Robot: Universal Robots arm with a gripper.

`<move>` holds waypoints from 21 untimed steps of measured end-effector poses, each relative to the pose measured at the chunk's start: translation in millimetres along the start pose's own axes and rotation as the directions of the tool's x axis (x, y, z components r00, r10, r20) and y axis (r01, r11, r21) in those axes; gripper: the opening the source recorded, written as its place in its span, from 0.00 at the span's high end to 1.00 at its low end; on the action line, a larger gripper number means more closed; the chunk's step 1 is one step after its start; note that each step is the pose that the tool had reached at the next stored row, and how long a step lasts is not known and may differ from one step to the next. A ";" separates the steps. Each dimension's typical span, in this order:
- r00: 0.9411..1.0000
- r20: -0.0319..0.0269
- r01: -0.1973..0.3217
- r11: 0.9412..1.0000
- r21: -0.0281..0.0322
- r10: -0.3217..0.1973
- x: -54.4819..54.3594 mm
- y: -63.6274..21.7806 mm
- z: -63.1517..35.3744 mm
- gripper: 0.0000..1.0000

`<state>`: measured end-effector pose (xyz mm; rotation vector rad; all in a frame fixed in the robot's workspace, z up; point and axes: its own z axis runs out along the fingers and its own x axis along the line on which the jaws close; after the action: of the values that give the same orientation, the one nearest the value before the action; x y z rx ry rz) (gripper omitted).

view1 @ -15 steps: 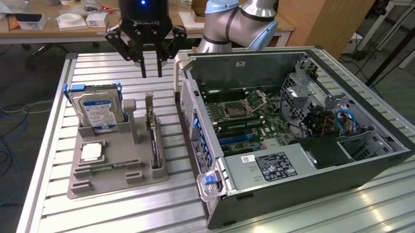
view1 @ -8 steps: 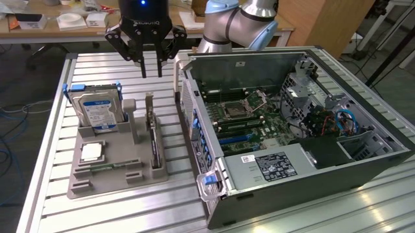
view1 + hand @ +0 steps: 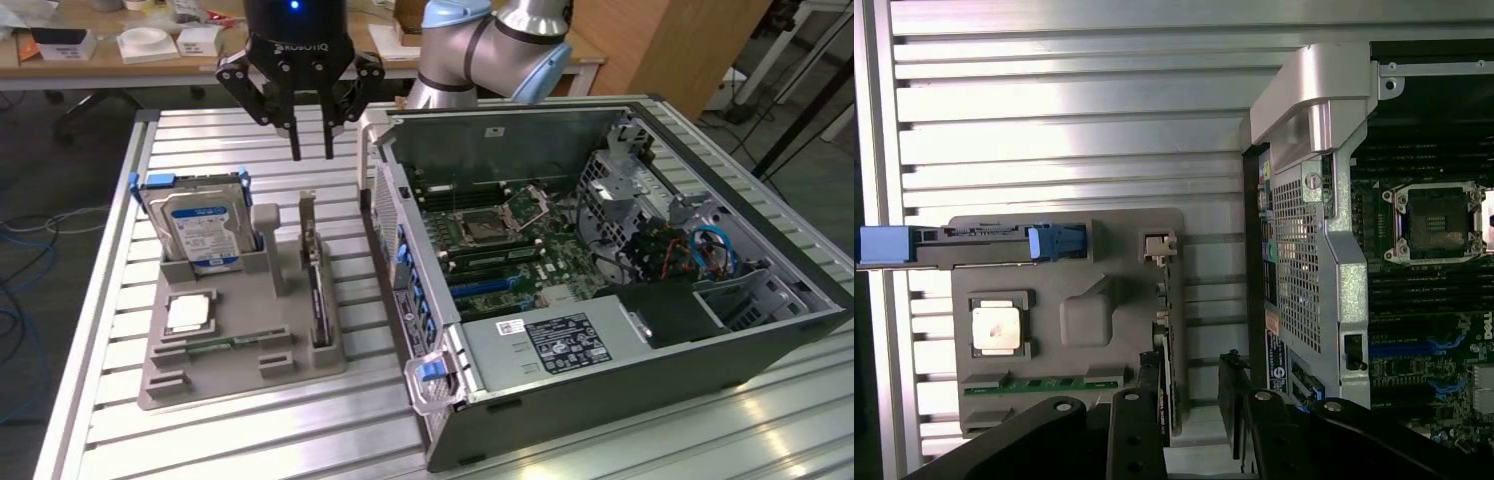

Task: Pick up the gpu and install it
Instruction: 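Pick up the gpu and move the gpu toward the slot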

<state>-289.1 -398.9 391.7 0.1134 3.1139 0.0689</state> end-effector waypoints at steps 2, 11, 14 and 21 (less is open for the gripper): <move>1.000 0.000 0.000 1.000 0.000 0.000 0.0 0.0 0.0 0.56; 1.000 0.000 0.000 1.000 0.000 0.000 0.1 -0.2 4.2 0.50; 1.000 0.000 0.000 1.000 0.001 0.000 0.2 -0.4 8.8 0.50; 1.000 0.000 0.000 1.000 0.001 0.000 0.4 -0.9 19.4 0.50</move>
<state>-289.1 -398.9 372.3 0.1134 3.1138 0.0681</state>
